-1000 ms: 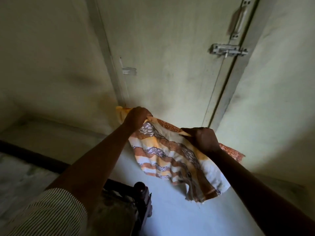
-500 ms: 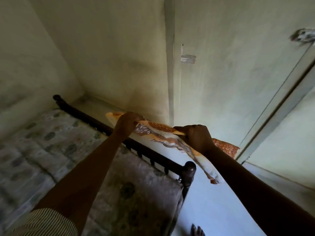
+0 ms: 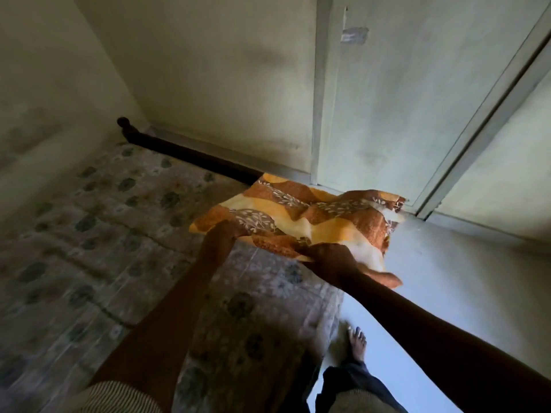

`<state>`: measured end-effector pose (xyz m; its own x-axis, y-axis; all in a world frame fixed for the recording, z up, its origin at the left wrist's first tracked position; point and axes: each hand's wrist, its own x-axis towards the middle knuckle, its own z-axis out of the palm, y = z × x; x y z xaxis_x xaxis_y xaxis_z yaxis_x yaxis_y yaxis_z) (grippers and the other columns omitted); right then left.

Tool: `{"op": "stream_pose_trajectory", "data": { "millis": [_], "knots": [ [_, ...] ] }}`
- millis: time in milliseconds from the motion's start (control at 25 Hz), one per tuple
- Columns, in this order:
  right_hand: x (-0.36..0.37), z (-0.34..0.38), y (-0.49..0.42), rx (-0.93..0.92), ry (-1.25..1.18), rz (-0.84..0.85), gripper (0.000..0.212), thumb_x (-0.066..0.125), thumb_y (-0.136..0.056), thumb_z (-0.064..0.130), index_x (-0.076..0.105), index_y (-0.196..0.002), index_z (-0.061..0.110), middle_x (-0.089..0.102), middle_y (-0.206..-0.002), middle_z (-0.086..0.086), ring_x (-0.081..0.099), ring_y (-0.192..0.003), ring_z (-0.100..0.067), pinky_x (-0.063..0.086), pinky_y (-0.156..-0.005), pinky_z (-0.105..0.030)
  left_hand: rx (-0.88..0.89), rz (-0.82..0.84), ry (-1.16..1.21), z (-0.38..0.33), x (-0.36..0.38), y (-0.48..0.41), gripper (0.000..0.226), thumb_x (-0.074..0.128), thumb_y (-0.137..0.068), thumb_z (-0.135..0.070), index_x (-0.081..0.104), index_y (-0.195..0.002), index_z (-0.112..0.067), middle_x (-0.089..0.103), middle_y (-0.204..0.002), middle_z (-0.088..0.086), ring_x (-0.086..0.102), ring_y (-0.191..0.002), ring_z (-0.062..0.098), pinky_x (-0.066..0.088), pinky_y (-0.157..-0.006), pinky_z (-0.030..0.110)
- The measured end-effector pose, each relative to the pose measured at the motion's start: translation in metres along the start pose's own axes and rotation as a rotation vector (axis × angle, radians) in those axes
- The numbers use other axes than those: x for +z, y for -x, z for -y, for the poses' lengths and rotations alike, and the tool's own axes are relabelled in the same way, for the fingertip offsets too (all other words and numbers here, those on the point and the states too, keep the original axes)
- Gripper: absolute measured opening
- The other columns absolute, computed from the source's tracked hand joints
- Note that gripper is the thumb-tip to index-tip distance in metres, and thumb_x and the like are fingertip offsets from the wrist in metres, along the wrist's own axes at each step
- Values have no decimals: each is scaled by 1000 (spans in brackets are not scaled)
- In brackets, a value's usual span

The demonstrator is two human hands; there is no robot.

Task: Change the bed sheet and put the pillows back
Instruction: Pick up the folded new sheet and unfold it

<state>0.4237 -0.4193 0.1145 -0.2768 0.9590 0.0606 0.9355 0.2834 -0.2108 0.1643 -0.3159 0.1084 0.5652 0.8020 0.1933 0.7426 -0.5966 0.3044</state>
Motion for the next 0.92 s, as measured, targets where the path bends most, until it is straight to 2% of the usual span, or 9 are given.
{"op": "stream_pose_trajectory", "data": {
  "millis": [80, 160, 240, 320, 400, 480, 720, 800, 920],
  "knots": [
    [28, 18, 22, 159, -132, 316, 48, 43, -95, 44, 33, -141, 39, 51, -134, -6, 49, -122, -26, 44, -91, -36, -95, 157, 3, 13, 22, 29, 29, 52, -77, -10, 73, -93, 0, 68, -99, 25, 66, -94, 40, 52, -83, 45],
    [50, 29, 43, 227, -205, 454, 55, 46, -95, 40, 26, -145, 34, 42, -144, -2, 41, -130, -23, 38, -100, -36, -177, 342, 57, 26, 53, 58, 32, 52, -79, -19, 71, -98, -1, 67, -104, 24, 65, -99, 37, 50, -87, 38],
    [59, 31, 53, 252, -247, 452, 56, 48, -94, 35, 26, -146, 29, 38, -147, -2, 38, -133, -21, 35, -103, -34, -178, 434, 140, 27, 74, 69, 31, 57, -75, -26, 72, -93, -6, 70, -97, 18, 68, -90, 32, 56, -74, 33],
    [58, 19, 51, 283, -284, 383, 52, 49, -94, 31, 32, -143, 27, 39, -145, -1, 38, -132, -20, 35, -102, -32, -203, 393, 210, -4, 61, 58, 31, 61, -76, -22, 70, -101, -5, 67, -107, 19, 64, -103, 33, 52, -87, 38],
    [49, -5, 40, 321, -295, 327, 48, 49, -94, 31, 37, -141, 25, 42, -143, -2, 41, -130, -20, 34, -102, -29, -199, 291, 187, -26, 59, 34, 33, 60, -85, -18, 64, -115, -4, 59, -124, 18, 53, -119, 32, 40, -102, 39],
    [42, -37, 26, 369, -292, 290, 48, 51, -93, 29, 40, -139, 21, 44, -142, -5, 43, -129, -21, 34, -104, -29, -211, 283, 158, -37, 65, 9, 35, 58, -90, -17, 59, -123, -9, 55, -131, 13, 47, -125, 28, 35, -105, 34],
    [35, -143, -39, 567, -298, 207, 54, 54, -92, 26, 36, -141, 12, 40, -143, -16, 38, -132, -29, 33, -106, -36, -171, 452, 84, -58, 91, -80, 46, 50, -95, -25, 40, -139, -17, 43, -142, 7, 39, -130, 23, 34, -103, 30],
    [42, -175, -59, 628, -307, 236, 58, 55, -92, 29, 32, -143, 13, 36, -146, -16, 34, -134, -31, 33, -107, -40, -165, 503, 82, -68, 99, -108, 50, 53, -93, -24, 38, -141, -17, 44, -141, 9, 42, -128, 24, 36, -100, 31],
    [62, -203, -80, 689, -220, 333, 61, 52, -86, 50, 38, -140, 26, 35, -147, -10, 32, -135, -34, 30, -109, -50, -212, 586, 106, -72, 118, -136, 60, 56, -91, -20, 29, -145, -19, 43, -141, 13, 44, -125, 28, 40, -99, 35]
  ]
}}
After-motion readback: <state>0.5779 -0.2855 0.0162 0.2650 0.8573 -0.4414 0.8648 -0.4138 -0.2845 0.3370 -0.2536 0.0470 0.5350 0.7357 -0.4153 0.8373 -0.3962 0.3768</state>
